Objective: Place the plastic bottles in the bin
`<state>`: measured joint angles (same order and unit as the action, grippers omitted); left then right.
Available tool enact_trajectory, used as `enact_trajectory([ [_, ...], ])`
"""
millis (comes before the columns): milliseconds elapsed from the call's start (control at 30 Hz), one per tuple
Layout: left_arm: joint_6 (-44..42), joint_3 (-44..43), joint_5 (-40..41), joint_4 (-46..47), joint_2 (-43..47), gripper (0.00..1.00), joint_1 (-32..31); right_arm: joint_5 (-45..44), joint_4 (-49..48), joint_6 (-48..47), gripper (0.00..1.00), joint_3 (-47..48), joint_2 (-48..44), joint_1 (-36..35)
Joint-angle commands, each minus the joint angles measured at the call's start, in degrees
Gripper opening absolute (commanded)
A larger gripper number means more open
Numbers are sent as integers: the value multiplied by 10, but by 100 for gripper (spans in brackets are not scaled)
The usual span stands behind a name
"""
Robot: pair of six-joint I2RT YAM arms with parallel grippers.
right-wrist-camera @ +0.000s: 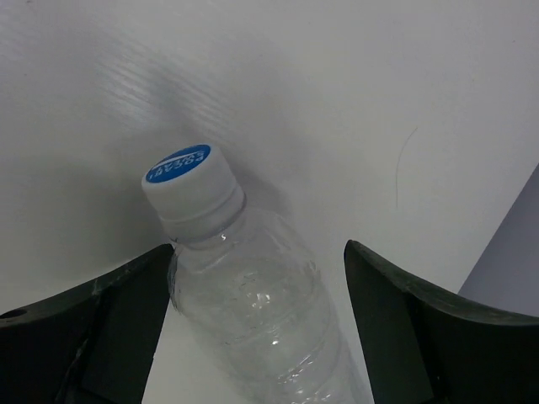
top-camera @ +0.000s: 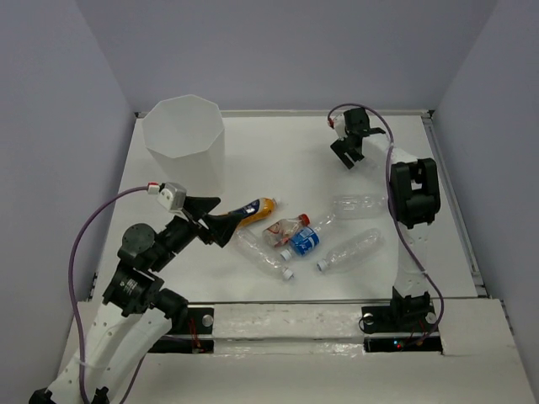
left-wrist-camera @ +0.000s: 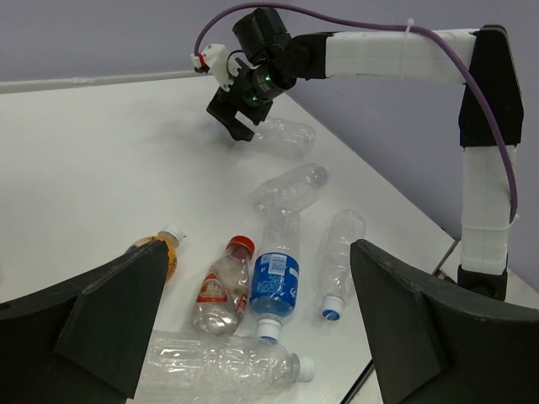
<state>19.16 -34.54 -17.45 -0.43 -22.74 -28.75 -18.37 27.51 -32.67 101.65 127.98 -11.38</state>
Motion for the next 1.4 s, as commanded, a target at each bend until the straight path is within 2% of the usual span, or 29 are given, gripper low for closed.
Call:
enact_trajectory([
  [0, -9, -23, -2, 19, -13, 99, 6, 33, -5, -12, 84, 26, -10, 34],
  [67, -9, -23, -3, 19, -15, 99, 8, 44, -16, -12, 84, 15, -12, 43],
  [167, -10, -23, -3, 20, -20, 99, 11, 35, -46, -20, 76, -7, -12, 49],
  [233, -10, -23, -4, 20, -22, 99, 12, 26, -70, -21, 66, -14, -13, 55],
  [267, -10, -23, -5, 20, -22, 99, 12, 10, -82, -21, 55, -18, -16, 55],
  [367, -10, -23, -4, 20, -22, 99, 13, -25, -143, -38, 48, -30, -27, 55],
  [400, -10, -23, -5, 20, -22, 99, 13, -50, -193, -45, 44, -48, -47, 55],
  [433, -10, -23, -4, 20, -21, 99, 14, -58, -193, -49, 44, -60, -61, 55],
  [500, -8, -23, -5, 21, -21, 99, 16, -68, -283, -50, 44, -81, -111, 55],
  [600, -7, -22, -5, 24, -20, 99, 20, -71, -322, -36, 44, -113, -170, 49],
  [733, -1, -23, 7, 27, -14, 99, 26, -46, -352, 16, 44, -133, -289, -29],
  [833, 1, -25, 28, 27, 2, 99, 32, -28, -357, 46, 44, -136, -337, -89],
  [867, 2, -26, 34, 25, 9, 99, 34, -19, -359, 78, 43, -135, -365, -130],
  [967, 4, -35, 72, 12, 18, 99, 41, 51, -374, 182, 40, -129, -407, -190],
  [1067, 7, -45, 140, -16, 27, 99, 48, 170, -455, 307, 40, -129, -420, -231],
  [1100, 9, -48, 199, -25, 28, 99, 48, 206, -517, 360, 40, -129, -416, -241],
  [1200, 26, -74, 304, -76, 42, 99, 52, 239, -626, 455, 41, -111, -372, -269],
  [1233, 31, -77, 325, -84, 49, 99, 53, 245, -627, 456, 41, -98, -372, -276],
  [1367, 46, -76, 388, -104, 76, 99, 53, 245, -709, 495, 41, 14, -266, -311],
])
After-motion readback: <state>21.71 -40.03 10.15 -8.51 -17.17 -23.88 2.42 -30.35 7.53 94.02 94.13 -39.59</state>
